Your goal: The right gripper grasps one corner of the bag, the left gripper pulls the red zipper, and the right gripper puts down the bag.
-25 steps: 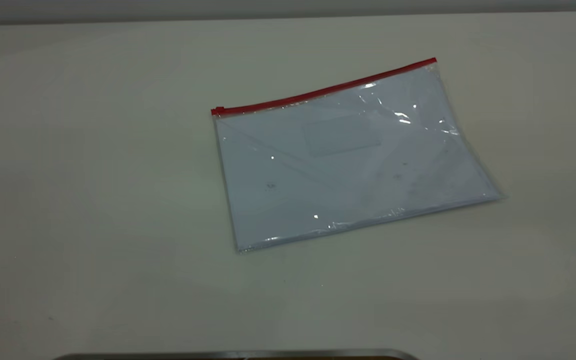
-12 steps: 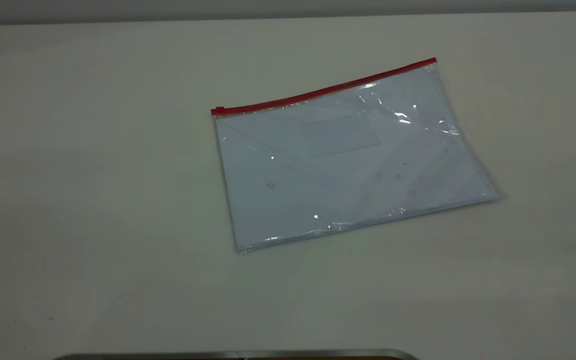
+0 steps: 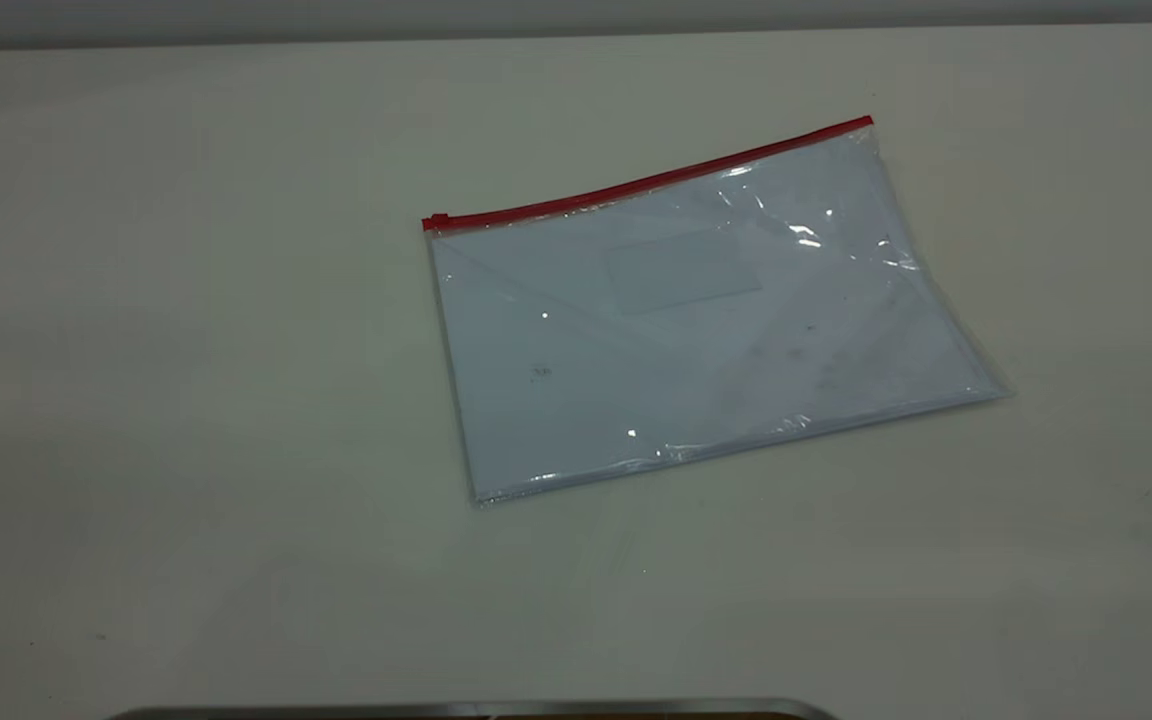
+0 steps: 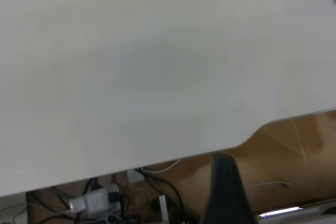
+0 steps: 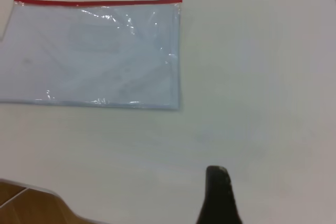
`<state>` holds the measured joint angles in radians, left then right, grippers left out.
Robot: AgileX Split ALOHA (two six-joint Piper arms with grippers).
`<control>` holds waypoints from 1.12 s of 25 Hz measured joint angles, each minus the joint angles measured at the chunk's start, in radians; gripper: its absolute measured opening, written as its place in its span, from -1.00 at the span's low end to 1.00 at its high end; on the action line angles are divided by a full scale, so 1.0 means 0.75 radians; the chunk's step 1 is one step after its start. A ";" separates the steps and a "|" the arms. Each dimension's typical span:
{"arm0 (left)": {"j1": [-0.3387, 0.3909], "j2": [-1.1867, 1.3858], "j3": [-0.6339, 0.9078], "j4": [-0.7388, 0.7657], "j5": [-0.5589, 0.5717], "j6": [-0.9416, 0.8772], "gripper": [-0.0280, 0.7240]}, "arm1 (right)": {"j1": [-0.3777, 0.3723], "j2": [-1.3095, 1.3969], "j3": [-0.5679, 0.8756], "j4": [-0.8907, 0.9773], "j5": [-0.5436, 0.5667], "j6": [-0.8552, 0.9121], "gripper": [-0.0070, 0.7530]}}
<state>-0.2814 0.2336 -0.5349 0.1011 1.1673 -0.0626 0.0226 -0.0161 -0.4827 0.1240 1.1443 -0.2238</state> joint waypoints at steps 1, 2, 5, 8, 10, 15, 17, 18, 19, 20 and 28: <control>0.000 0.000 0.001 -0.011 0.000 0.001 0.64 | 0.000 0.000 -0.001 0.000 -0.003 0.000 0.58; 0.000 0.000 0.001 -0.021 0.000 0.007 0.64 | 0.000 0.000 -0.001 0.000 -0.006 0.000 0.58; 0.000 0.000 0.003 -0.059 0.000 0.038 0.64 | 0.000 0.000 -0.001 0.001 -0.006 0.005 0.58; 0.000 0.000 0.003 -0.076 0.000 0.070 0.64 | 0.000 0.000 -0.001 0.001 -0.007 0.005 0.58; 0.000 0.000 0.003 -0.079 0.000 0.083 0.64 | 0.000 0.000 -0.001 0.001 -0.007 0.006 0.58; 0.000 0.000 0.003 -0.110 -0.020 0.083 0.64 | 0.000 0.000 -0.001 0.002 -0.007 0.009 0.58; 0.000 0.000 0.012 -0.115 -0.031 0.083 0.64 | 0.000 0.000 -0.001 0.002 -0.007 0.009 0.58; 0.000 0.000 0.027 -0.115 -0.033 0.083 0.64 | 0.000 0.000 -0.001 0.002 -0.007 0.009 0.58; 0.000 0.000 0.046 -0.115 -0.040 0.083 0.64 | 0.000 0.000 -0.001 0.003 -0.007 0.009 0.58; 0.000 0.000 0.058 -0.115 -0.040 0.083 0.64 | 0.000 0.000 -0.001 0.003 -0.007 0.009 0.58; 0.000 0.000 0.066 -0.115 -0.050 0.083 0.64 | 0.001 0.000 -0.001 0.004 -0.007 0.009 0.58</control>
<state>-0.2814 0.2336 -0.4853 0.0151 1.1298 0.0000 0.0235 -0.0161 -0.4832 0.1269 1.1390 -0.2174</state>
